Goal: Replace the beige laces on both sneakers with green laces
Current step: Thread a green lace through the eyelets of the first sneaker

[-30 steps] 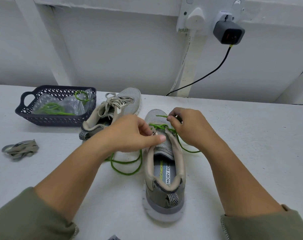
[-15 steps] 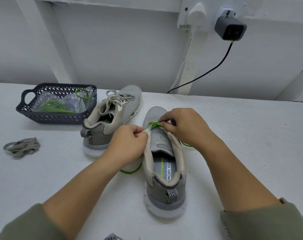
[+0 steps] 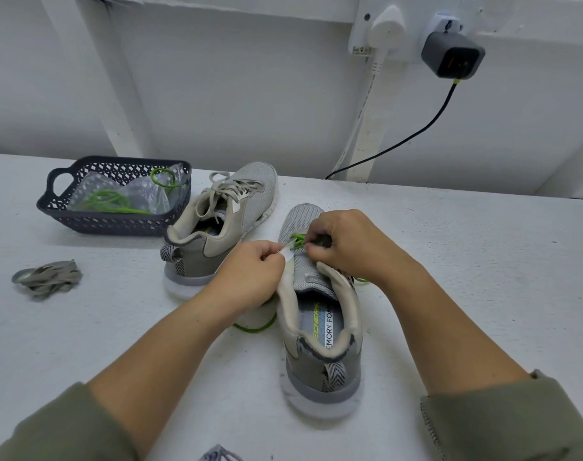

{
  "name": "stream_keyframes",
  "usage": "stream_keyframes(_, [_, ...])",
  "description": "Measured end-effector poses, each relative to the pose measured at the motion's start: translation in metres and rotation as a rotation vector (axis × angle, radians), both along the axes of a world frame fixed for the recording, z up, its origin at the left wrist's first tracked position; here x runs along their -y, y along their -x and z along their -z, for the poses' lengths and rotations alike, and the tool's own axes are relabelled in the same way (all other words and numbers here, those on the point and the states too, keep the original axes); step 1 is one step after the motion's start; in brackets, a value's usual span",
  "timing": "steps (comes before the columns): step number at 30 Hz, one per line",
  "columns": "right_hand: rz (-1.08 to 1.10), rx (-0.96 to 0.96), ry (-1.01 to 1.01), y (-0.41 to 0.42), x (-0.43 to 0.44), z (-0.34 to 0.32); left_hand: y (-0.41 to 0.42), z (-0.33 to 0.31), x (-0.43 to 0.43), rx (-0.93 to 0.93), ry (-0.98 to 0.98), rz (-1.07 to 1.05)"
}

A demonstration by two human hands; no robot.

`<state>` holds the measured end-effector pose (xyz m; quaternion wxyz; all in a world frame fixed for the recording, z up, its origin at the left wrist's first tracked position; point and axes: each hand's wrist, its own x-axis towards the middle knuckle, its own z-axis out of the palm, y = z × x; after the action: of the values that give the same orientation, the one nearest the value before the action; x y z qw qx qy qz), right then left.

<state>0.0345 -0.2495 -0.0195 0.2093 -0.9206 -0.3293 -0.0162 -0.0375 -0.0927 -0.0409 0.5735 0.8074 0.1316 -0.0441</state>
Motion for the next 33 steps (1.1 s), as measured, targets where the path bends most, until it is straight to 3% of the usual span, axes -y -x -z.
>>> stream_keyframes(10, [-0.030, -0.030, -0.024, -0.002, -0.001, 0.005, 0.001, -0.002, 0.001, 0.000, -0.031, -0.015])
stream_keyframes(11, [-0.019, -0.044, -0.009, -0.003, -0.001, 0.007, 0.000, -0.004, 0.001, -0.002, 0.010, -0.033])
stream_keyframes(14, [-0.003, -0.070, 0.052, -0.004, -0.003, 0.006, -0.001, -0.013, 0.004, -0.068, 0.414, -0.102])
stream_keyframes(15, [0.000, -0.073, 0.069, -0.003, -0.003, 0.004, -0.001, -0.014, 0.004, -0.063, 0.449, -0.091])
stream_keyframes(17, [0.014, -0.049, 0.107, -0.001, -0.004, 0.000, -0.003, -0.012, 0.004, 0.003, 0.314, -0.037])
stream_keyframes(21, [0.049, 0.019, 0.138, 0.001, -0.004, -0.004, -0.010, -0.010, 0.002, 0.234, -0.187, 0.016])
stream_keyframes(25, [0.199, -0.014, 0.088, 0.000, 0.013, -0.013, -0.005, 0.001, 0.003, 0.417, -0.673, -0.066])
stream_keyframes(29, [0.190, -0.109, 0.095, 0.008, 0.033, -0.022, 0.011, 0.007, 0.009, 0.201, -1.012, -0.029])
stream_keyframes(31, [0.144, -0.137, 0.142, 0.014, 0.031, -0.021, 0.014, 0.008, 0.006, 0.106, -1.048, 0.011])
stream_keyframes(33, [0.138, -0.119, 0.173, 0.018, 0.027, -0.018, 0.013, 0.004, 0.003, 0.178, -0.995, 0.003])
